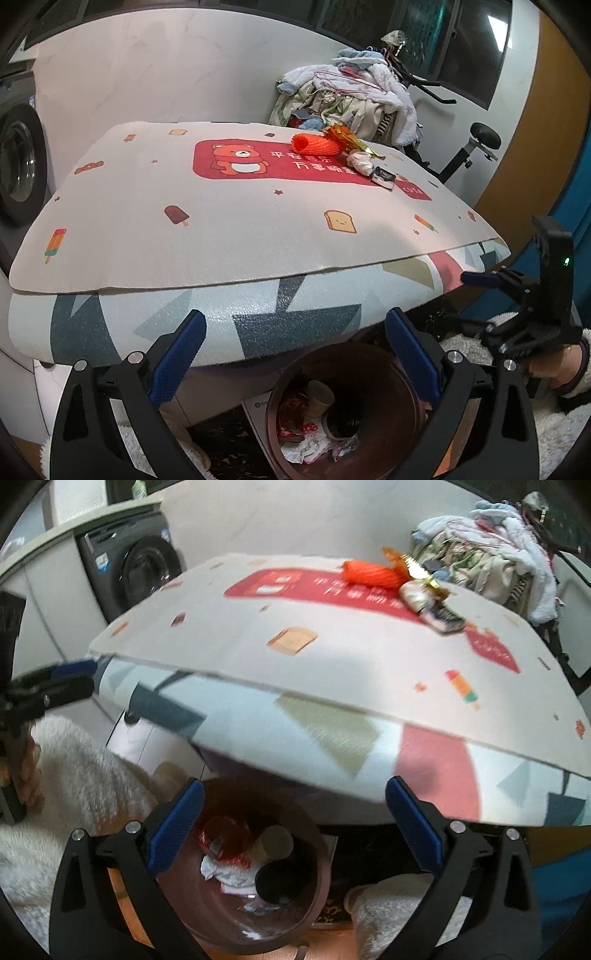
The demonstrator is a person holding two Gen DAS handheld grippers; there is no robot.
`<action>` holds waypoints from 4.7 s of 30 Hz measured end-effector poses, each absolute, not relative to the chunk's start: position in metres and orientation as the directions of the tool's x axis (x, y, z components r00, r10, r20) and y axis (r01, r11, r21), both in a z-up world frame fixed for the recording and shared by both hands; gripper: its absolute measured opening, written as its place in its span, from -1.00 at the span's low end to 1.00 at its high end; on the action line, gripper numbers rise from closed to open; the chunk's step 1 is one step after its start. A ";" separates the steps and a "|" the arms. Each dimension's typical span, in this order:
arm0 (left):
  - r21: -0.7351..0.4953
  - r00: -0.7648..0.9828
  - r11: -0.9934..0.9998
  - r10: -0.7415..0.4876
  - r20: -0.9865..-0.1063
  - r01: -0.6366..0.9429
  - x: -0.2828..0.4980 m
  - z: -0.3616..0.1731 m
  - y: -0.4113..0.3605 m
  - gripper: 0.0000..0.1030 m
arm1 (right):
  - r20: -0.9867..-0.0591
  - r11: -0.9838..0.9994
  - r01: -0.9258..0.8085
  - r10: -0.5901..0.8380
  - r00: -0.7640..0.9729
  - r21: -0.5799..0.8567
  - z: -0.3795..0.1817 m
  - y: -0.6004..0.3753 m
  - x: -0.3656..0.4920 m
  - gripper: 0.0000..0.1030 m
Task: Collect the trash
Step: 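Move both grippers back up over the table toward the remaining trash, then grasp the orange mesh net with the left gripper while the right grasps the black tissue pack, then carry the orange net and black pack down into the bin and open both grippers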
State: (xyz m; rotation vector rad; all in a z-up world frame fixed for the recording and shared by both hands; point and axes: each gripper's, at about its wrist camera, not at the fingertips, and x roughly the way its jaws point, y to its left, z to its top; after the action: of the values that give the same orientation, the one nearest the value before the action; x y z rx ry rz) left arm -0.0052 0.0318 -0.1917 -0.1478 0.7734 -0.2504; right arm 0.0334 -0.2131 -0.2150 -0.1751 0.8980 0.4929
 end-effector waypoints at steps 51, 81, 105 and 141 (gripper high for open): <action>-0.385 0.553 0.899 -0.432 -0.712 0.206 0.295 -0.177 -0.012 0.38 | -0.848 0.846 -0.532 0.258 0.464 -0.033 -0.215 -0.277 0.322 0.35; -0.391 0.586 0.916 -0.363 -0.724 0.085 0.294 -0.153 0.028 -0.87 | -0.729 0.910 -0.392 0.359 0.583 0.135 -0.163 -0.307 0.240 0.35; -0.357 0.475 0.860 -0.501 -0.723 0.364 0.047 -0.152 0.009 -0.86 | -0.718 0.862 -0.495 0.416 0.559 0.113 -0.142 -0.239 0.117 0.35; -0.173 0.635 0.930 -0.350 -0.688 0.324 -0.020 -0.189 -0.008 0.62 | -0.816 0.808 -0.562 0.439 0.375 0.177 -0.217 -0.205 0.044 0.35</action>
State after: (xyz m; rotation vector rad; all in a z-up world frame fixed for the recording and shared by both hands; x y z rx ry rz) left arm -0.0197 -0.0082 -0.1893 -0.0345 0.7938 -0.3849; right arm 0.0441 -0.2048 -0.2169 -0.1389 0.9981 0.6436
